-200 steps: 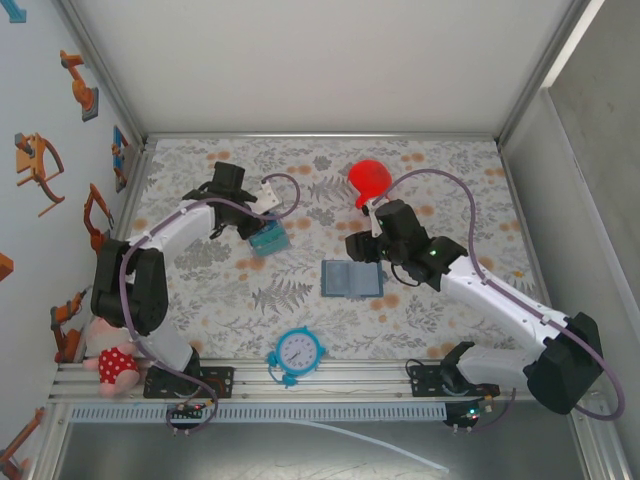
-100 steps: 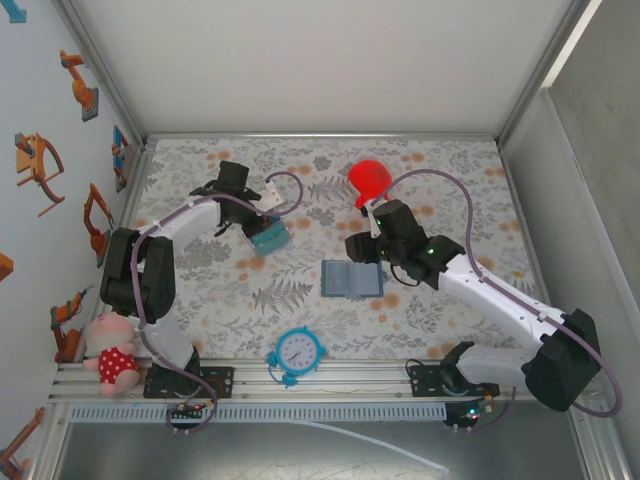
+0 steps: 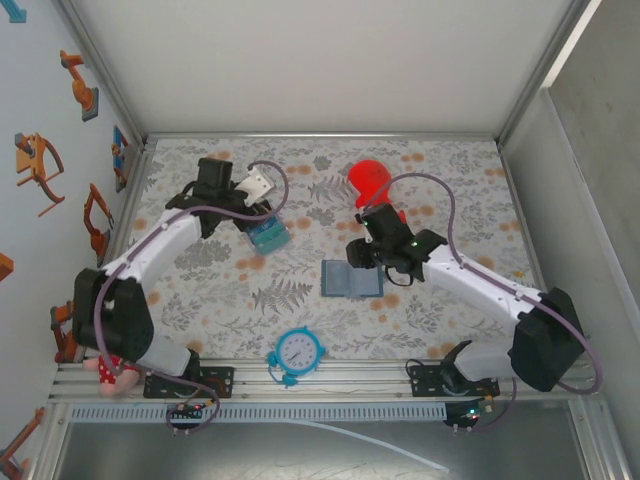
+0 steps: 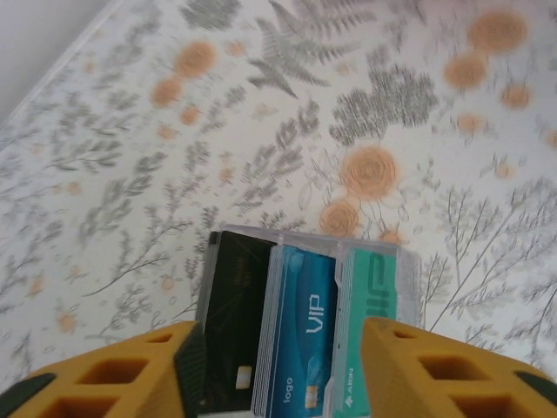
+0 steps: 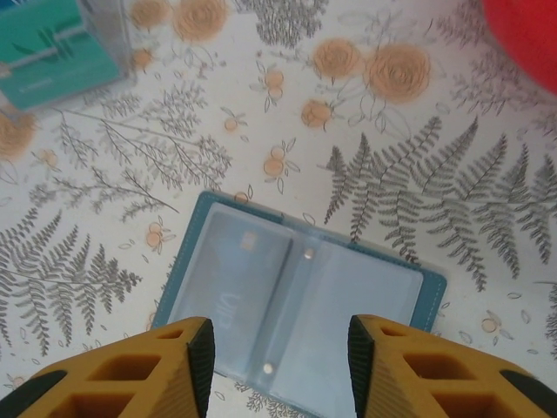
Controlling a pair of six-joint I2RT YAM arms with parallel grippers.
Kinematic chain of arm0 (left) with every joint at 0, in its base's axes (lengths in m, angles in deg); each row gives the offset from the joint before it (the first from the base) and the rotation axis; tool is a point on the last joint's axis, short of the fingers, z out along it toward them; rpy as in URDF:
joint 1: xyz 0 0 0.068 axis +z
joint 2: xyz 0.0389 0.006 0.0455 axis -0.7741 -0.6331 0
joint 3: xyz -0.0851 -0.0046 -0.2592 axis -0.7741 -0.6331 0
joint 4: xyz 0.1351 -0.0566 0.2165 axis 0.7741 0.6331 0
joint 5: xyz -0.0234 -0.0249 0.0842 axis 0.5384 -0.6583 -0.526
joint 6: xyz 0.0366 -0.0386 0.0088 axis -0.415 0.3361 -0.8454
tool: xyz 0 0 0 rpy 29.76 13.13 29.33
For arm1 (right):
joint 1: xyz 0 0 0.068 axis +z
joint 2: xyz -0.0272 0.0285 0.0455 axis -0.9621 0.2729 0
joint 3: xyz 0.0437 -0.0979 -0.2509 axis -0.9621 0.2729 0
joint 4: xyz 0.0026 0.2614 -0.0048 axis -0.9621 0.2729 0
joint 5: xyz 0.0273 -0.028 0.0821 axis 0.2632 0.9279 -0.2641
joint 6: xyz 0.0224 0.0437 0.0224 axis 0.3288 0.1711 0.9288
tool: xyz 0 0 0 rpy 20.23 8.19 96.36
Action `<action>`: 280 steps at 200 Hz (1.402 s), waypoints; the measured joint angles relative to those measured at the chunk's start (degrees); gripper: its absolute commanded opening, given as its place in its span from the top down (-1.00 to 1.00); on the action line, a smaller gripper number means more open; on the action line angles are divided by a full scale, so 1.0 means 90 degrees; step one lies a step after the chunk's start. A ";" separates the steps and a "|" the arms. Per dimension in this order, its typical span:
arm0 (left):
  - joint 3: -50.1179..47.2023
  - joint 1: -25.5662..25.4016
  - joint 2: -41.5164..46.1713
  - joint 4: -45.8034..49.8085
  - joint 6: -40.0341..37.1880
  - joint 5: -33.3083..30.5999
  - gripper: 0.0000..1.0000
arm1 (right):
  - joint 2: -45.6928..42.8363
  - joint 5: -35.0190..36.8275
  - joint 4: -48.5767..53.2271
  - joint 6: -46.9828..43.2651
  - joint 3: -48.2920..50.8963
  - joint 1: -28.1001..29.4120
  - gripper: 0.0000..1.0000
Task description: Take the credit cards out of the card holder
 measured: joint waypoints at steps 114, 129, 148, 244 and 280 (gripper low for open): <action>-0.2815 0.0029 0.3776 -0.1379 0.4449 -0.1496 -0.94 | 0.1661 -0.0561 -0.0648 0.0840 0.0002 0.0410 -0.04; -0.2990 0.0029 0.4024 -0.1430 0.4952 -0.1736 -0.94 | 0.1831 -0.0580 -0.0680 0.0840 0.0002 0.0410 -0.05; -0.3118 0.0029 0.4223 -0.1438 0.5455 -0.1970 -0.94 | 0.2055 -0.0580 -0.0719 0.0838 0.0002 0.0410 -0.06; -0.3164 0.0029 0.4136 -0.1559 0.6356 -0.2055 -0.94 | 0.2688 -0.0891 -0.0884 0.0369 -0.0510 0.0408 -0.04; -0.3177 0.0029 0.4109 -0.1605 0.6479 -0.2062 -0.94 | 0.2769 -0.0889 -0.0568 -0.0049 -0.0833 0.0410 -0.04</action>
